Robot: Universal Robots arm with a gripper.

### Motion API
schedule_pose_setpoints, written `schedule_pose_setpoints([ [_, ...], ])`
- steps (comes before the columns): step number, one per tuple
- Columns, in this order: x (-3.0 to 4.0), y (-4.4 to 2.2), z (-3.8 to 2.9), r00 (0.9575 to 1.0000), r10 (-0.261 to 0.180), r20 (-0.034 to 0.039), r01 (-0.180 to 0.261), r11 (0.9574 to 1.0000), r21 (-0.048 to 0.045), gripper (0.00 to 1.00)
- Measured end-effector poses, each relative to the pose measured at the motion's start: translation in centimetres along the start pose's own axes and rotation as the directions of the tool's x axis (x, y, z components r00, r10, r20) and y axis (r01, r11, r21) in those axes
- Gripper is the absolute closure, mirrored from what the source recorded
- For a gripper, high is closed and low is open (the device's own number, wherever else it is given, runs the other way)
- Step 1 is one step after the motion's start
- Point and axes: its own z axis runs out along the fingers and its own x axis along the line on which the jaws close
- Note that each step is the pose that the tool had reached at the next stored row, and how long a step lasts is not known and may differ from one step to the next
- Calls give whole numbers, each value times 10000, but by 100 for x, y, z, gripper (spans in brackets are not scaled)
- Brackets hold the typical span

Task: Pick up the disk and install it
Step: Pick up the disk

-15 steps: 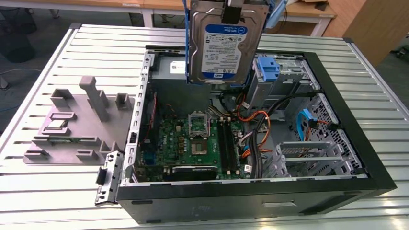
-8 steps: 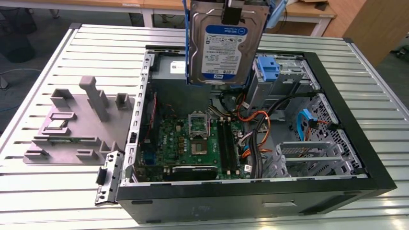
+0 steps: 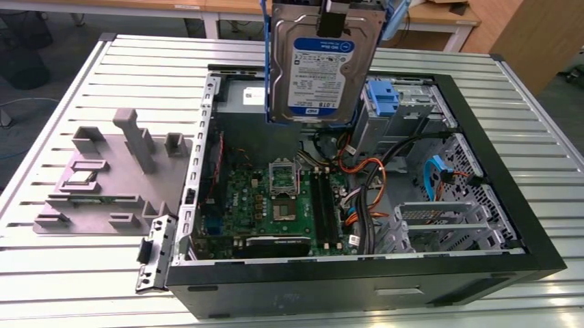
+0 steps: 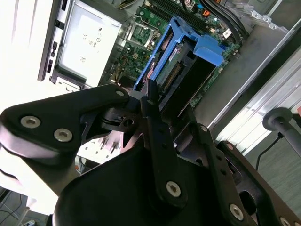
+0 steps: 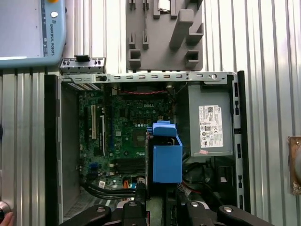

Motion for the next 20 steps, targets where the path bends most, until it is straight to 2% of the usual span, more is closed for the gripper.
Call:
schedule_pose_setpoints([
  [20, 78, -3, -3, 10000, 0, 0, 0, 10000, 0, 65],
])
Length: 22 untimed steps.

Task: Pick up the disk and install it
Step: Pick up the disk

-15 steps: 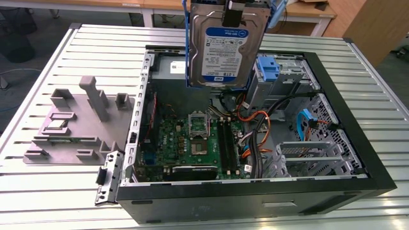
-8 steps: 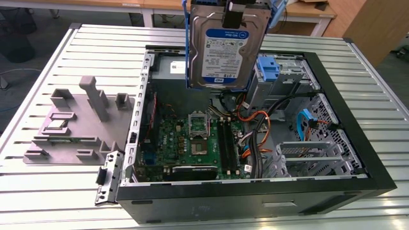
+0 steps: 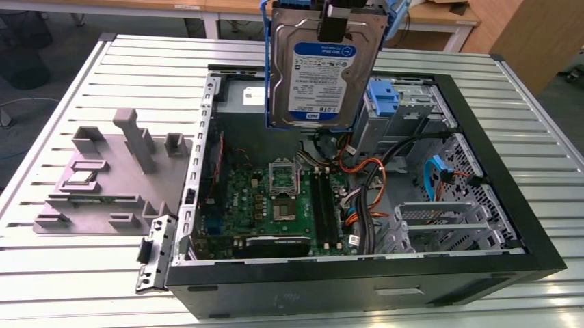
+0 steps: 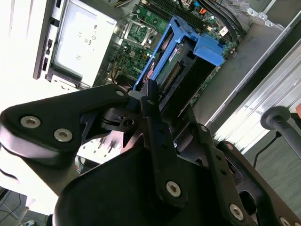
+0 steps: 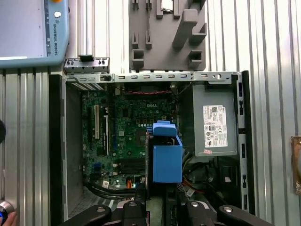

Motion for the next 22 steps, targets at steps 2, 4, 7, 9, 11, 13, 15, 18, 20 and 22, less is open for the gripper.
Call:
schedule_pose_setpoints([
  [2, 1, 0, 0, 10000, 0, 0, 0, 10000, 0, 65],
  [4, 1, 0, 0, 10000, 0, 0, 0, 10000, 0, 65],
  [7, 12, 0, -1, 10000, 0, 0, 0, 10000, 0, 65],
  [9, 22, -1, 0, 10000, 0, 1, 0, 10000, 1, 65],
  [11, 32, -1, -1, 10000, 0, 0, 0, 10000, 0, 65],
  [13, 43, -1, -2, 10000, 0, 0, 0, 10000, 0, 65],
  [15, 54, -2, -2, 10000, 0, 0, 0, 10000, 0, 65],
  [18, 68, -2, -3, 10000, 1, 0, -1, 10000, 0, 65],
  [20, 74, -3, -2, 10000, 0, 0, 0, 10000, 0, 65],
  [22, 78, -3, -3, 10000, 1, 0, -1, 10000, 0, 65],
])
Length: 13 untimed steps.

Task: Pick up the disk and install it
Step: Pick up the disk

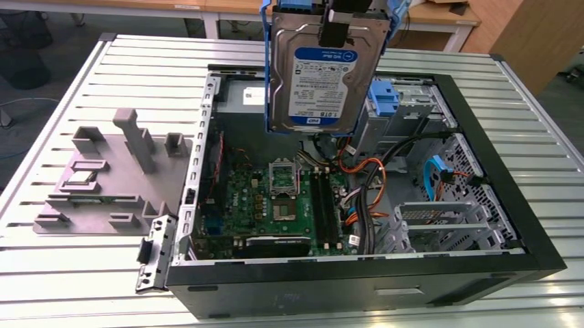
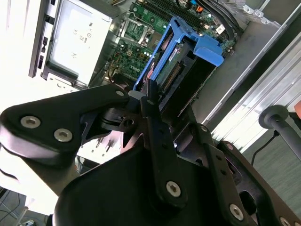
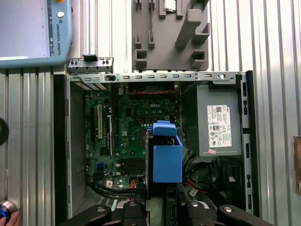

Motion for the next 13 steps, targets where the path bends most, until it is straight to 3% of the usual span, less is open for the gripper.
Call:
schedule_pose_setpoints([
  [13, 21, -1, -1, 10000, 0, 0, 0, 10000, 0, 65],
])
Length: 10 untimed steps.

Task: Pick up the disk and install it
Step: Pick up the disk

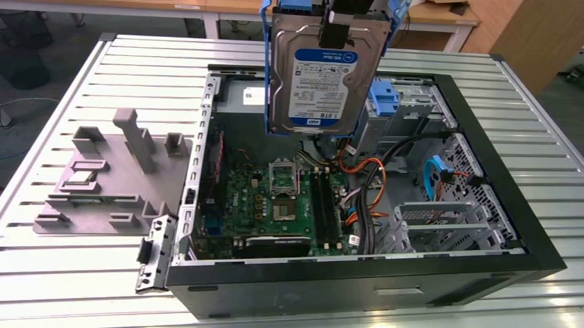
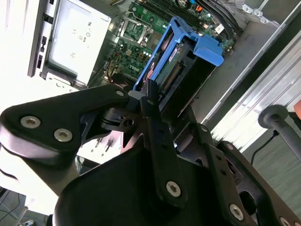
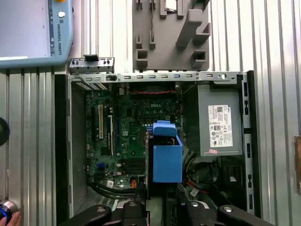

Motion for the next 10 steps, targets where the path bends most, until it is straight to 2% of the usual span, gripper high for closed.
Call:
schedule_pose_setpoints([
  [10, 70, -3, -3, 10000, -1, -1, 1, 10000, 0, 65],
])
